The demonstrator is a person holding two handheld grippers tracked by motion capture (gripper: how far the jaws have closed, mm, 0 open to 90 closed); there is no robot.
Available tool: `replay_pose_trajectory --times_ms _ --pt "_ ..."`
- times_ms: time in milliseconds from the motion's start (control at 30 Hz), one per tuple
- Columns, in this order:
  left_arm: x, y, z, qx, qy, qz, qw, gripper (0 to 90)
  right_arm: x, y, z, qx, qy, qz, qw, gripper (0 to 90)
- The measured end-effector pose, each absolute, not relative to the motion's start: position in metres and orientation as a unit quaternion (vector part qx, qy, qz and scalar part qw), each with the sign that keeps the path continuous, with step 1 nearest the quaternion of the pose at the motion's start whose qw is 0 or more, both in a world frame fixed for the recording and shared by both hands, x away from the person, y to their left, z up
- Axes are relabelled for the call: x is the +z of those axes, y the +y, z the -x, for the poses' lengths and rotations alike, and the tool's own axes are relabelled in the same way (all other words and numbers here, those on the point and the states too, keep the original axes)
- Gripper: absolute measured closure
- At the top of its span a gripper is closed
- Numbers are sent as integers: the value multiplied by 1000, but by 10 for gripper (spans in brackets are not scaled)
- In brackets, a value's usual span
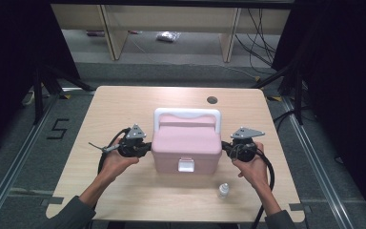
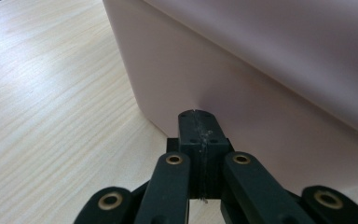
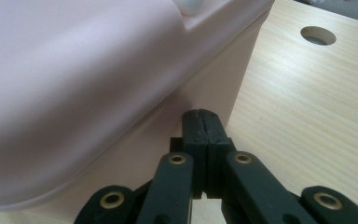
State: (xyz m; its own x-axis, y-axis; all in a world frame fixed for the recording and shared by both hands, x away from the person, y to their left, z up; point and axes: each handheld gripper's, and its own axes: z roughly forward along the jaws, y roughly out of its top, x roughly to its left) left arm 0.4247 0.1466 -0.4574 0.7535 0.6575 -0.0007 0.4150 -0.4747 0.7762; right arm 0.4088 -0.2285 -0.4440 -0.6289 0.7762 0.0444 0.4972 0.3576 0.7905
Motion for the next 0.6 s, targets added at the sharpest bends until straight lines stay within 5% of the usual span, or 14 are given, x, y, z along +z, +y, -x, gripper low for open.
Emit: replay_pose_trajectory --times_ms 267,600 --pt "-458 148 -425 146 312 -846 407 897 -445 -230 -410 402 811 -379 194 876" --pt "-455 158 -434 148 314 -852 391 743 -444 -243 -410 383 805 -400 211 742"
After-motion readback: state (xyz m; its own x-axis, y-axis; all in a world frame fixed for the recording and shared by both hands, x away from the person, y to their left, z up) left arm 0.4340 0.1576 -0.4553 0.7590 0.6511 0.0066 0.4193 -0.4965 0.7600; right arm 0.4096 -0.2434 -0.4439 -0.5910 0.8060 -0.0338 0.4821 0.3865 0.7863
